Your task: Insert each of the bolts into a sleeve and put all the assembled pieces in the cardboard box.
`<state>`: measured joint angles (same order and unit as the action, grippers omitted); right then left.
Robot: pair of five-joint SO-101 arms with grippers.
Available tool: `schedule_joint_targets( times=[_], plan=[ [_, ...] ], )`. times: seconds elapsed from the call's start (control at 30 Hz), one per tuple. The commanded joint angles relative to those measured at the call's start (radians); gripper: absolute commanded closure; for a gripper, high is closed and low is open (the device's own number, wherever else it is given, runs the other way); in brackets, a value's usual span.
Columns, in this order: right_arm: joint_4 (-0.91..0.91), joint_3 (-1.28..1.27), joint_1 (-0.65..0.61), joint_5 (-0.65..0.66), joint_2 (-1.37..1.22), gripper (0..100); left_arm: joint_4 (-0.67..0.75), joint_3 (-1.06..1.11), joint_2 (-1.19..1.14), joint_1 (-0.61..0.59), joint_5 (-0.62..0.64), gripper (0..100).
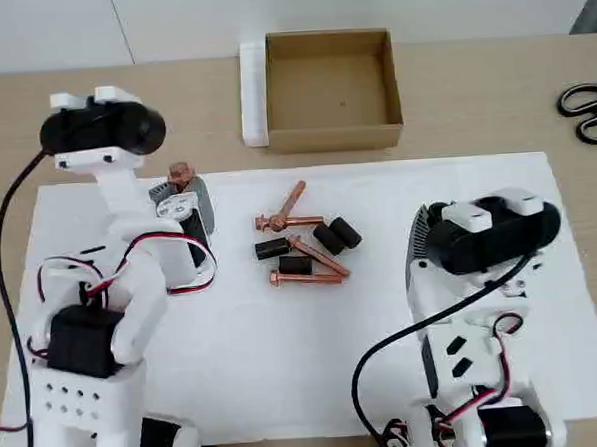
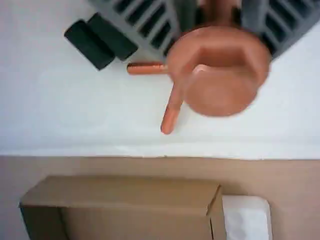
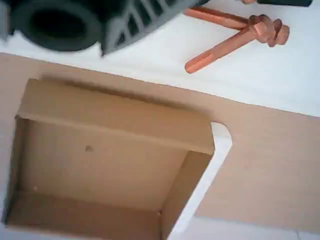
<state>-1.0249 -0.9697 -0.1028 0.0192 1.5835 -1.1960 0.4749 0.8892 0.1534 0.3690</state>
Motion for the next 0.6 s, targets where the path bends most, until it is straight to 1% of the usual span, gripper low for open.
schedule_joint_targets(
  times=[0.0,0.07,0.13,0.3,0.37,0.57],
  plan=[
    [0.062,-0.066,-0.005,-0.058,0.084,99.4,0.091,0.065,0.078,0.015,0.012,99],
    [0.091,-0.127,-0.004,-0.141,0.15,99.4,0.103,0.105,0.114,0.04,0.012,99],
    [0.124,-0.198,-0.005,-0.187,0.232,99.4,0.103,0.131,0.149,0.074,0.012,99],
    [0.151,-0.235,-0.022,-0.129,0.222,99.4,0.103,0.166,0.212,0.127,0.011,99],
    [0.151,-0.238,-0.07,-0.107,0.226,99.5,0.107,0.166,0.219,0.141,0.009,99],
    [0.15,-0.239,-0.248,-0.1,0.225,99.5,0.209,0.166,0.222,0.207,0.006,99]
  ],
)
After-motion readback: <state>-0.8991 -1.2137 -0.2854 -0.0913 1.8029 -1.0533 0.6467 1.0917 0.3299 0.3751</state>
